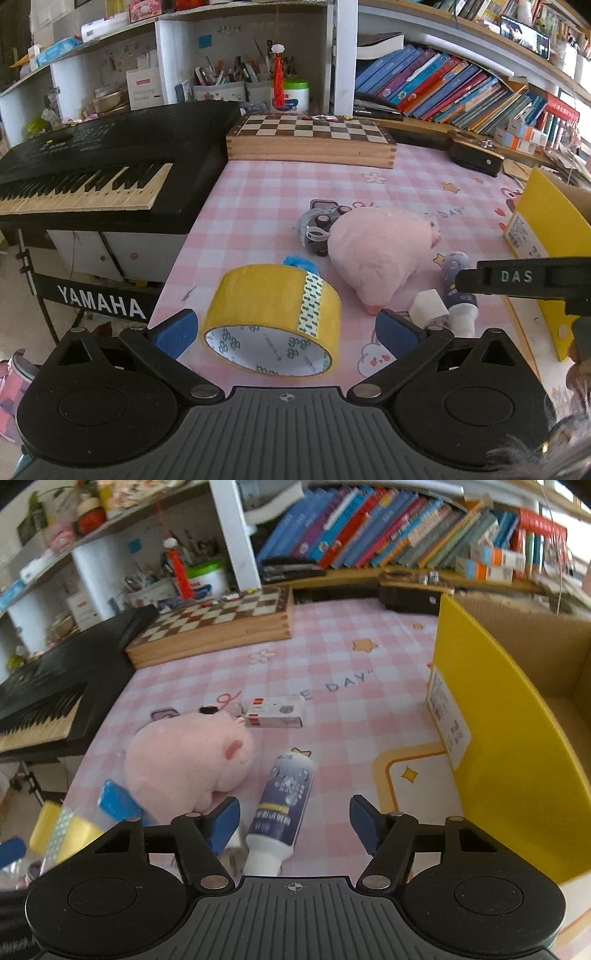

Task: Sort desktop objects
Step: 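Grasp the yellow tape roll with the left tool while the right tool grasps the white-navy lotion bottle, then carry the tape roll and lotion bottle toward the yellow box with both tools, then lower the tape roll and bottle into the box and open both tools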

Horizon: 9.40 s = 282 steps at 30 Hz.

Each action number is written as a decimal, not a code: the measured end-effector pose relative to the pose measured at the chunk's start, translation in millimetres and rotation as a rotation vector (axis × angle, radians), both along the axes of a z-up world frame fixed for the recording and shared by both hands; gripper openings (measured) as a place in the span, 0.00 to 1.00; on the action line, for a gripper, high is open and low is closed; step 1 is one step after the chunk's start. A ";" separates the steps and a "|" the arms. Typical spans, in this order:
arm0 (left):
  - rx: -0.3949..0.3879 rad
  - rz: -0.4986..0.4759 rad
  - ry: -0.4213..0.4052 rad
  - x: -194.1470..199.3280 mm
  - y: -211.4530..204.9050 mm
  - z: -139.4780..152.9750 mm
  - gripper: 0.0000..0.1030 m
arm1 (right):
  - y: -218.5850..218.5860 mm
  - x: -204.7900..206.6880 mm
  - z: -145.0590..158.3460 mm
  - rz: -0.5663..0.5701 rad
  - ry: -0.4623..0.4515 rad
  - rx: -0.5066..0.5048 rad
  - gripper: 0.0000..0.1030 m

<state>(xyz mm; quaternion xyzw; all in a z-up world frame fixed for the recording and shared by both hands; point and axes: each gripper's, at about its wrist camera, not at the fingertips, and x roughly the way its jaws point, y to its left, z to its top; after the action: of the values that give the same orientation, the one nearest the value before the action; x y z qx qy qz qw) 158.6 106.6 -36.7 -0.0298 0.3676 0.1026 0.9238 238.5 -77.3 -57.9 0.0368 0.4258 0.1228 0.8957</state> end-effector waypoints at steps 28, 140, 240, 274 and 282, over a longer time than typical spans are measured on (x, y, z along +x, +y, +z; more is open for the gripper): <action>0.021 -0.028 0.033 22.3 11.1 -45.0 0.91 | 12.8 16.2 -24.6 0.167 0.008 -0.082 0.33; -0.252 -0.708 -0.104 -144.3 -203.1 55.4 0.90 | -210.0 -242.8 63.3 -0.185 -0.097 0.007 0.32; 0.398 -0.687 0.258 168.4 -355.4 3.4 0.90 | -212.4 126.7 -7.1 0.774 0.026 -0.629 0.32; 0.222 -0.365 -0.161 89.9 -314.4 98.6 1.00 | -285.4 68.3 109.3 0.404 -0.316 -0.175 0.52; 0.188 -0.261 -0.255 51.1 -303.3 117.4 1.00 | -304.2 36.3 122.4 0.286 -0.393 -0.097 0.60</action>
<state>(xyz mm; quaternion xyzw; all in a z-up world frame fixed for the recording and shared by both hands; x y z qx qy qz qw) 209.7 -196.8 80.7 0.0920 0.2373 0.0111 0.9670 274.7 -381.6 64.5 -0.0914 0.2498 0.2324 0.9355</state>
